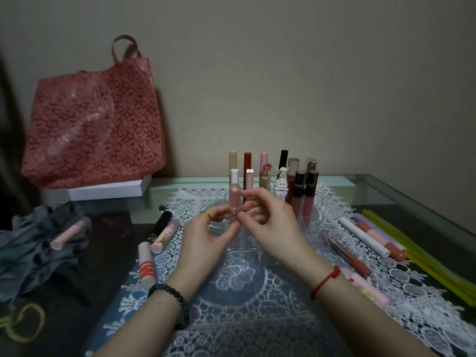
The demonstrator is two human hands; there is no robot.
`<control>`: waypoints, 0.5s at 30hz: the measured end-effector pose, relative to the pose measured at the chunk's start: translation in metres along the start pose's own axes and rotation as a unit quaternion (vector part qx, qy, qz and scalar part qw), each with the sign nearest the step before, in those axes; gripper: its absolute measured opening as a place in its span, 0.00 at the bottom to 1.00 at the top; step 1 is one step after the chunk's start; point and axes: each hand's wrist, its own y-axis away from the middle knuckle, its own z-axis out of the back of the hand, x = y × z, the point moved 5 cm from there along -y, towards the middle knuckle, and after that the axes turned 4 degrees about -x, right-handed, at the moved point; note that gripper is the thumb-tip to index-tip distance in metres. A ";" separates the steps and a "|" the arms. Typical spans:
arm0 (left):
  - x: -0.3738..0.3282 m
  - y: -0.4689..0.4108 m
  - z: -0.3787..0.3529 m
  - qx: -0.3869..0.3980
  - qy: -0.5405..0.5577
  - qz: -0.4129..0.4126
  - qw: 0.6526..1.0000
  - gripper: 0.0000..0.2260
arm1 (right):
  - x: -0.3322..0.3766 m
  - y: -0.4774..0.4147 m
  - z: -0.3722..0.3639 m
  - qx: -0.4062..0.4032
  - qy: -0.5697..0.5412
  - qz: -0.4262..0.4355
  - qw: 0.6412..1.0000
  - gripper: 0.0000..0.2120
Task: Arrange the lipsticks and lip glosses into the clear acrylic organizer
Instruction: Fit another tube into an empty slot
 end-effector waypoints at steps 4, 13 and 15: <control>0.001 0.001 0.001 0.002 0.011 0.002 1.000 0.13 | 0.010 -0.002 0.014 -0.034 0.010 0.021 0.999 0.15; -0.009 -0.003 0.010 -0.048 0.036 -0.011 0.998 0.20 | 0.021 -0.008 0.078 -0.146 -0.058 0.043 0.987 0.13; -0.014 -0.009 0.019 -0.071 0.044 -0.023 0.996 0.19 | 0.015 -0.004 0.083 -0.148 -0.056 0.035 0.987 0.13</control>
